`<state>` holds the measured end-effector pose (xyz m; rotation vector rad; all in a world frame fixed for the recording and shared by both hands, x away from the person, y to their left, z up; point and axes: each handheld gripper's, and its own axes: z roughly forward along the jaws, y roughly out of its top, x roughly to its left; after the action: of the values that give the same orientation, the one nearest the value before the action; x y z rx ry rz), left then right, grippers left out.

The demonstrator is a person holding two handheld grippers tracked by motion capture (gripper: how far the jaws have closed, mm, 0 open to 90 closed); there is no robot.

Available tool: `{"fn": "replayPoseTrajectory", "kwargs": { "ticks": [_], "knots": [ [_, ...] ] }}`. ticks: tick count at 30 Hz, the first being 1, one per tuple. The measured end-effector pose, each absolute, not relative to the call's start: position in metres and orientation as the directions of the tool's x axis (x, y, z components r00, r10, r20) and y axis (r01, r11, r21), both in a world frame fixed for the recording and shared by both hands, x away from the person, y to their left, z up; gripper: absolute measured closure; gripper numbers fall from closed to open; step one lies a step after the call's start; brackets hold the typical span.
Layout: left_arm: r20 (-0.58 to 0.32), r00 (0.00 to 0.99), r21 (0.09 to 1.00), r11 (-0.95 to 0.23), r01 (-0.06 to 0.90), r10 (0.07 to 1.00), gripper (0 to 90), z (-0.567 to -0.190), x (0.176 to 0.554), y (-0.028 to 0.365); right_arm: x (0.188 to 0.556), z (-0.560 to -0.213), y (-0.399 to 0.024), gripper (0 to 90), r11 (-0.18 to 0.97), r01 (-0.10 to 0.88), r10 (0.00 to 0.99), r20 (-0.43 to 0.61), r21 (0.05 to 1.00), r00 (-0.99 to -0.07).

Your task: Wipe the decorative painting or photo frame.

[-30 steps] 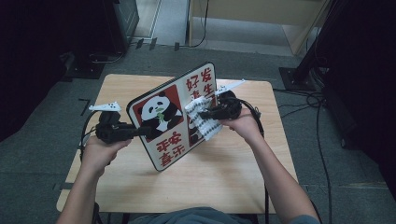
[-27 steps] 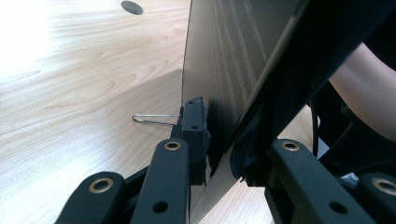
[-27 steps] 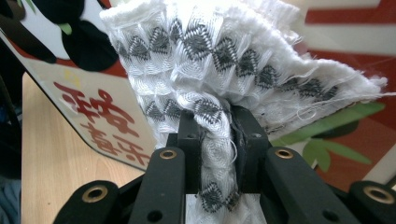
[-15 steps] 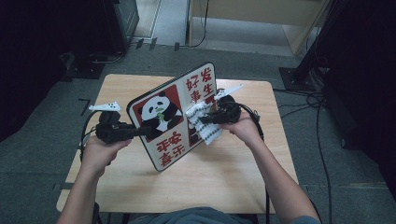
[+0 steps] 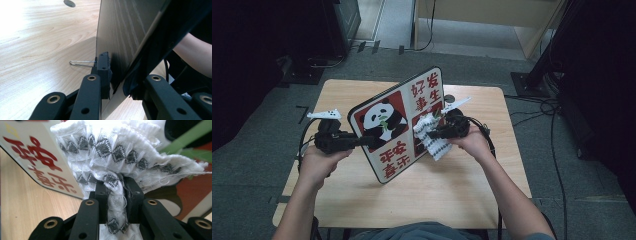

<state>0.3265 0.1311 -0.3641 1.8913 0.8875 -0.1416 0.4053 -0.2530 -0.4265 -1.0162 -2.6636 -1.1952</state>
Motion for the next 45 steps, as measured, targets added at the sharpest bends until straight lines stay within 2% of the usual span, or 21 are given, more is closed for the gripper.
{"fn": "replayPoseTrajectory", "kwargs": {
  "ticks": [34, 45],
  "knots": [
    [-0.448, 0.739, 0.746, -0.244, 0.619, 0.504, 75.0, -0.364, 0.327, 0.129, 0.401, -0.476, -0.256, 76.3, 0.509, 0.661, 0.589, 0.337, 0.552, -0.735],
    [-0.446, 0.735, 0.745, -0.245, 0.621, 0.51, 75.3, -0.364, 0.326, 0.129, 0.4, -0.477, -0.255, 76.4, 0.523, 0.66, 0.588, 0.333, 0.539, -0.737]
  ]
}}
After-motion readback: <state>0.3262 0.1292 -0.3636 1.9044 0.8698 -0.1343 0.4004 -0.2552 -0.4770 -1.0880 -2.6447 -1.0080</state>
